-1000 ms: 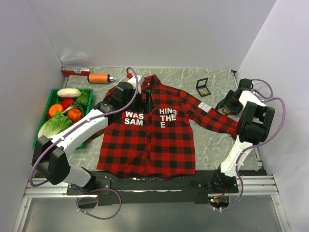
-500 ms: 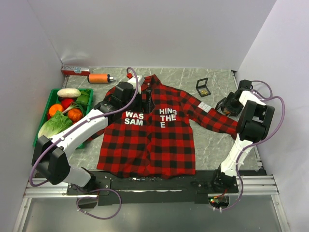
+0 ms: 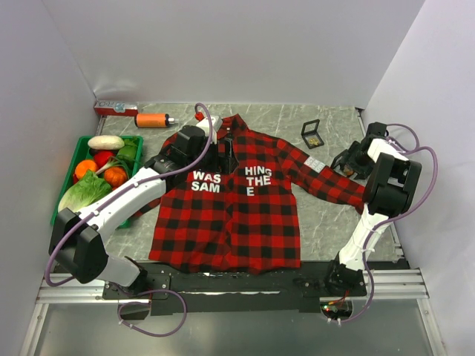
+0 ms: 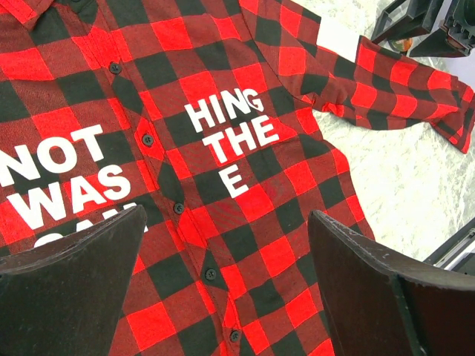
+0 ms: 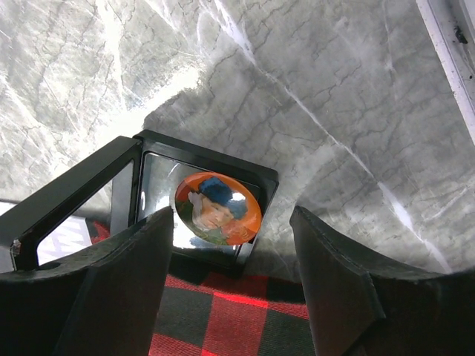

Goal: Pin the brooch onto the clothing
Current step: Pick up the brooch from the brooch box.

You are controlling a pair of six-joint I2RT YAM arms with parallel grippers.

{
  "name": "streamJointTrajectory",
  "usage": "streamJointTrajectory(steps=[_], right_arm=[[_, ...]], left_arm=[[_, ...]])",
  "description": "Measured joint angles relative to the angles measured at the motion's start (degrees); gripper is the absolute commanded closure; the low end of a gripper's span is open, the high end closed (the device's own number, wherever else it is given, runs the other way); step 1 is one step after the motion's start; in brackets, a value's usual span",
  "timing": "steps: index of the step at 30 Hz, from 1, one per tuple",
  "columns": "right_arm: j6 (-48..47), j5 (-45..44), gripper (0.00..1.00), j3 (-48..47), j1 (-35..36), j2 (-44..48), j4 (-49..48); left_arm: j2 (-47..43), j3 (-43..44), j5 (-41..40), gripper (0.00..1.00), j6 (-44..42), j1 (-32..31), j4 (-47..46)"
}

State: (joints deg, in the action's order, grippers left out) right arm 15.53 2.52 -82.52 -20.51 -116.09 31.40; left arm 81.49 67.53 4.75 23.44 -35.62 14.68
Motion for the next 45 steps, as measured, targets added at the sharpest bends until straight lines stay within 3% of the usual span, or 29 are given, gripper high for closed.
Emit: streamJointTrajectory(steps=[12,30,45], right_arm=[[-0.5,-1.1,0.55,-1.8,-0.1,-1.2,1.3],[-2.3,0.7,0.68,-1.4,-0.4,0.1,-0.1],[-2.5,3.6,0.70,3.1,-0.4,3.1,-5.2]], left_arm=[[0.0,0.0,0.0,0.04,0.0,0.0,0.0],[0.2,0.0,0.0,0.04,0.0,0.0,0.1],[0.2,0.0,0.4,0.04,0.2,0.0,0.2]])
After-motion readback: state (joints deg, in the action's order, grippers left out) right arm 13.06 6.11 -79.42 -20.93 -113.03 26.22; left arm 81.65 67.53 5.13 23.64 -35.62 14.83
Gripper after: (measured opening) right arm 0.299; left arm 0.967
